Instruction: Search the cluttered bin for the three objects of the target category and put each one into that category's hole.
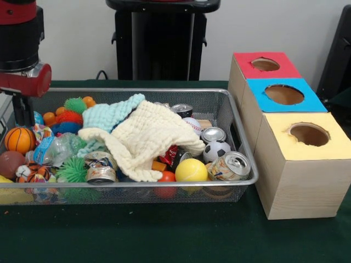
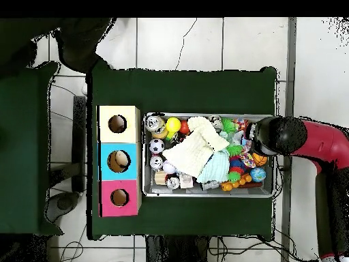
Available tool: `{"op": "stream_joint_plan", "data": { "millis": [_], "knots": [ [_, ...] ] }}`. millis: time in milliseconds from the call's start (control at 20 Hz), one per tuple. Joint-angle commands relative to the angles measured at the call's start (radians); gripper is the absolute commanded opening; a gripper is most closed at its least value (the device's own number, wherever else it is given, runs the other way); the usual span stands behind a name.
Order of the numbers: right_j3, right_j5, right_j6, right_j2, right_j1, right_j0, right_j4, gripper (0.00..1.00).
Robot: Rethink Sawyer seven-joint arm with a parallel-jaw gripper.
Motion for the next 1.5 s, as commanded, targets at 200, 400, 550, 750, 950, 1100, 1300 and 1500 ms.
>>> {"op": "stream_joint_plan", "data": {
  "millis": [200, 400, 550, 750, 950, 1100, 1300, 1500],
  "knots": [
    [0.073, -0.019, -0.104, -0.001, 0.048, -0.013, -0.039, 0.0],
    [0.081, -0.042, -0.098, -0.007, 0.049, -0.001, -0.06, 0.0],
    [0.085, -0.05, -0.095, -0.01, 0.039, 0.007, -0.068, 0.0],
    [0.096, -0.055, -0.098, -0.008, 0.031, -0.003, -0.064, 0.0],
    [0.102, -0.077, -0.107, -0.003, 0.035, -0.014, -0.068, 0.0],
    [0.112, -0.095, -0.113, -0.001, 0.035, -0.022, -0.073, 0.0],
    [0.119, -0.111, -0.115, -0.003, 0.031, -0.022, -0.08, 0.0],
    [0.117, -0.112, -0.123, -0.002, 0.035, -0.023, -0.081, 0.0]
  ]
}}
